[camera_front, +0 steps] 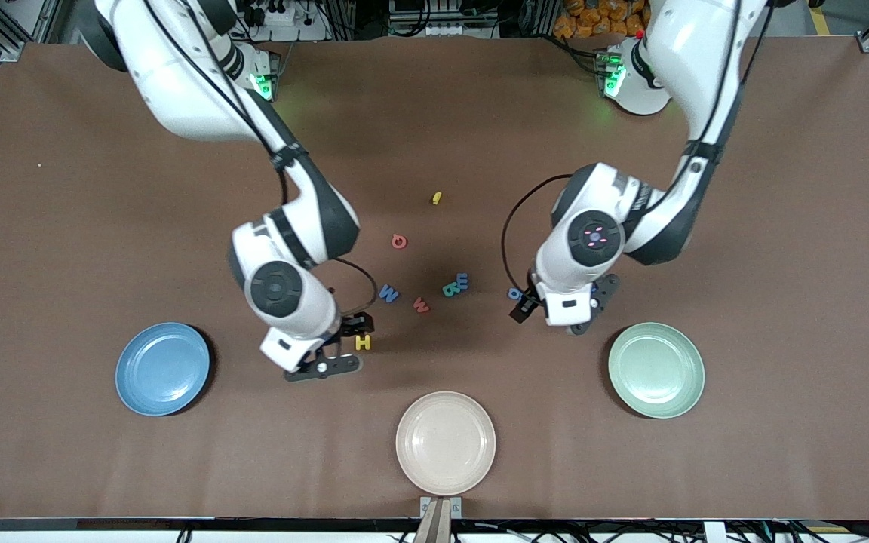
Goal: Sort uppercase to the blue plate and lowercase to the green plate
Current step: 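Lower the left gripper to the blue g while the right reaches the H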
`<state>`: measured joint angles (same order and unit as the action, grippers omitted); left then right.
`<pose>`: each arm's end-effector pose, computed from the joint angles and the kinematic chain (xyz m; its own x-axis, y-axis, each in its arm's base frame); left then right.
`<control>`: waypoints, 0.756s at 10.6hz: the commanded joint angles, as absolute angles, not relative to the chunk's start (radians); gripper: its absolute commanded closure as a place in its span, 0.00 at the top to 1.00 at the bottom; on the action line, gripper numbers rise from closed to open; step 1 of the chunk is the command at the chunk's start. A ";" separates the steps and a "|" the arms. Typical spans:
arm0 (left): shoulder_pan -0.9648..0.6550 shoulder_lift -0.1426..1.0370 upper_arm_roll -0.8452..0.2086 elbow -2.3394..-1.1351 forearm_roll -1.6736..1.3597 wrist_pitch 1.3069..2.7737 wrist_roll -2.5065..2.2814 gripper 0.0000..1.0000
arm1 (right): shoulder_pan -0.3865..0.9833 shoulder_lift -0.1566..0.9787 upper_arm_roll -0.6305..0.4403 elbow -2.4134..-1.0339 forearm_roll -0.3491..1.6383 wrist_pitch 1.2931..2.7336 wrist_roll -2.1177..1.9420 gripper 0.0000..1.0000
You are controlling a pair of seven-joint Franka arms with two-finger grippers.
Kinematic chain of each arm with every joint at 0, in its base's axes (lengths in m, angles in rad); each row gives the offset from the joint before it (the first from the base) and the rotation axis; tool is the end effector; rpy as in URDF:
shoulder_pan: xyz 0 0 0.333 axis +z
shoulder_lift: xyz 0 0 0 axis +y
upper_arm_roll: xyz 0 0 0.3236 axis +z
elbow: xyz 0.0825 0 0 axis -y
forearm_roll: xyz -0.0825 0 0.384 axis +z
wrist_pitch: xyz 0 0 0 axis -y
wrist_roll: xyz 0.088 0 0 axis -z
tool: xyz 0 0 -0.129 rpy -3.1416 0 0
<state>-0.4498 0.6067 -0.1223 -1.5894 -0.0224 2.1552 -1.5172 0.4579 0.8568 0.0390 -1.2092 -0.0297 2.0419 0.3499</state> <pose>0.5890 -0.3687 0.2641 0.5550 0.8270 -0.0896 0.8282 -0.5595 -0.0335 0.6732 0.3539 0.2419 0.9889 0.1471 -0.0232 0.1472 -0.9891 0.0049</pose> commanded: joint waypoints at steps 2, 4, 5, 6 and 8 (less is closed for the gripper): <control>-0.463 0.679 -0.117 -1.578 0.011 2.261 -1.745 1.00 | 0.454 0.880 0.028 -1.284 -0.052 2.175 0.390 1.00; -0.471 0.702 -0.114 -1.594 0.023 2.270 -1.810 1.00 | 0.451 0.887 0.028 -1.304 -0.052 2.207 0.397 1.00; -0.472 0.701 -0.114 -1.607 0.029 2.284 -1.868 0.99 | 0.453 0.896 0.028 -1.304 -0.052 2.217 0.411 1.00; -0.471 0.700 -0.115 -1.621 0.029 2.310 -1.932 0.97 | 0.454 0.902 0.028 -1.304 -0.052 2.233 0.426 1.00; -0.472 0.700 -0.113 -1.663 0.029 2.379 -2.000 0.98 | 0.463 0.916 0.028 -1.304 -0.054 2.247 0.439 1.00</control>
<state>-0.4665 0.7121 -0.1172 -1.6213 0.0058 2.3274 -1.9390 0.4601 0.9033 0.0219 -1.3034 -0.0386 2.2285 0.4073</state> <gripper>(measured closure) 0.022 0.000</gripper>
